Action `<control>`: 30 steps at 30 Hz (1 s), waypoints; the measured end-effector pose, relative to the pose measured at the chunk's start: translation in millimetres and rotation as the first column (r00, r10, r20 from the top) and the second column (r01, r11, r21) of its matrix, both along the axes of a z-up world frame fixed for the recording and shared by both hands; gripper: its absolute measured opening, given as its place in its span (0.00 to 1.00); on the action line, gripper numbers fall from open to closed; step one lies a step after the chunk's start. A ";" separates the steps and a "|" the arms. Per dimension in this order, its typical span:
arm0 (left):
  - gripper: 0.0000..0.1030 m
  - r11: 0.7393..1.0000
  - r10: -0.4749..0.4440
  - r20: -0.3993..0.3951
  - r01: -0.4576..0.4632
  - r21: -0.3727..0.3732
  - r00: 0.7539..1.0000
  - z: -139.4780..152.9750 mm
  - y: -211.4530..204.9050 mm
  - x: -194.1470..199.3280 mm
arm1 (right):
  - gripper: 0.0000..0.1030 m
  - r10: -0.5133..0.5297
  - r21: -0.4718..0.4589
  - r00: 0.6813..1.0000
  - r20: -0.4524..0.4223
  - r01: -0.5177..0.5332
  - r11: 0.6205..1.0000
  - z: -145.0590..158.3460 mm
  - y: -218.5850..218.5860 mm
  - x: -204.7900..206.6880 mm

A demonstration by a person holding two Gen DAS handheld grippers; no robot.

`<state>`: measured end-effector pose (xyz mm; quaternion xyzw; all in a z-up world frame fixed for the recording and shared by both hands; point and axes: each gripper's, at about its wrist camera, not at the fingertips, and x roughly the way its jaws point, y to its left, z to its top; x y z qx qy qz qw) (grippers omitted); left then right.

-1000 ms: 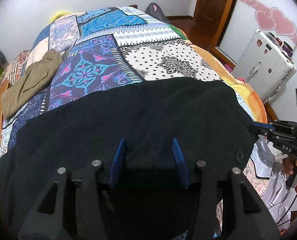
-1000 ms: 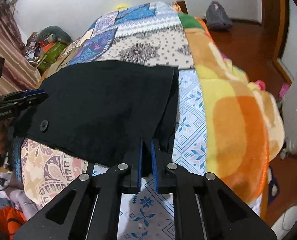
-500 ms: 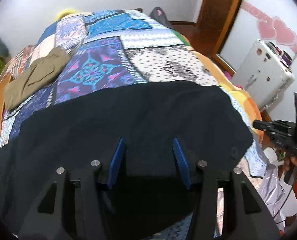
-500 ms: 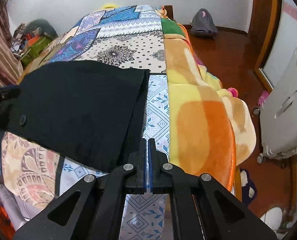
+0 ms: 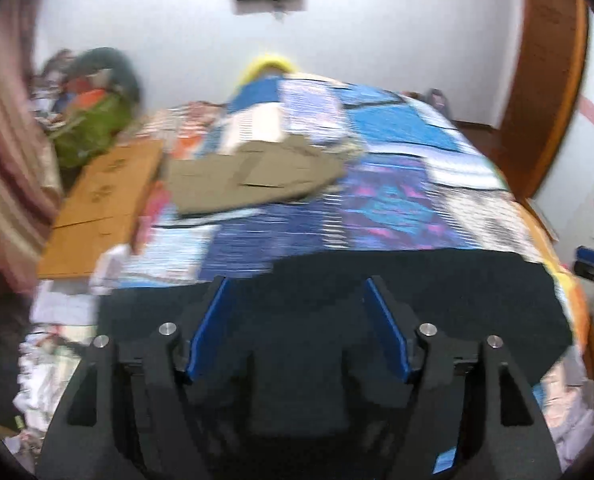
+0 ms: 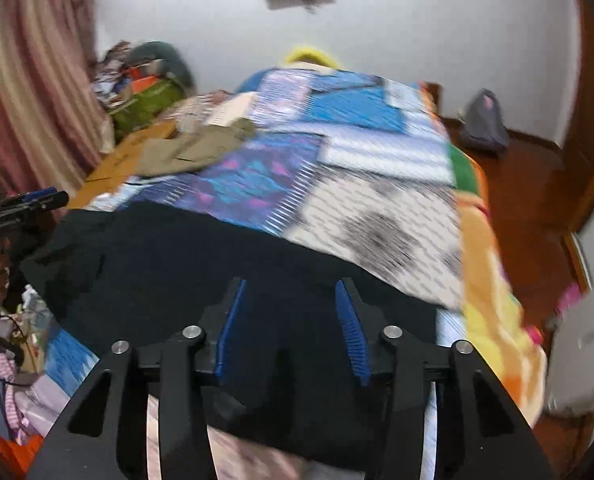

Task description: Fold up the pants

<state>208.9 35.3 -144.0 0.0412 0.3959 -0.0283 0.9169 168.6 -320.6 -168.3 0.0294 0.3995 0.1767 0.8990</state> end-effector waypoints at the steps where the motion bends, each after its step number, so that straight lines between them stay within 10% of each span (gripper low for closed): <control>1: 0.69 1.000 0.028 0.001 -0.028 0.010 1.000 0.1 17.3 0.2 | 0.42 0.027 -0.004 1.000 0.004 -0.027 1.000 4.0 15.1 7.0; 17: 0.72 0.966 0.253 -0.179 -0.258 -0.005 0.951 -75.6 194.0 33.3 | 0.51 0.363 -0.065 0.931 -0.049 -0.365 0.929 -6.2 209.9 98.4; 30: 0.68 0.981 0.076 -0.357 -0.134 -0.140 0.931 -106.2 190.1 76.4 | 0.51 0.510 -0.111 0.817 -0.269 -0.553 0.826 -65.4 300.3 146.2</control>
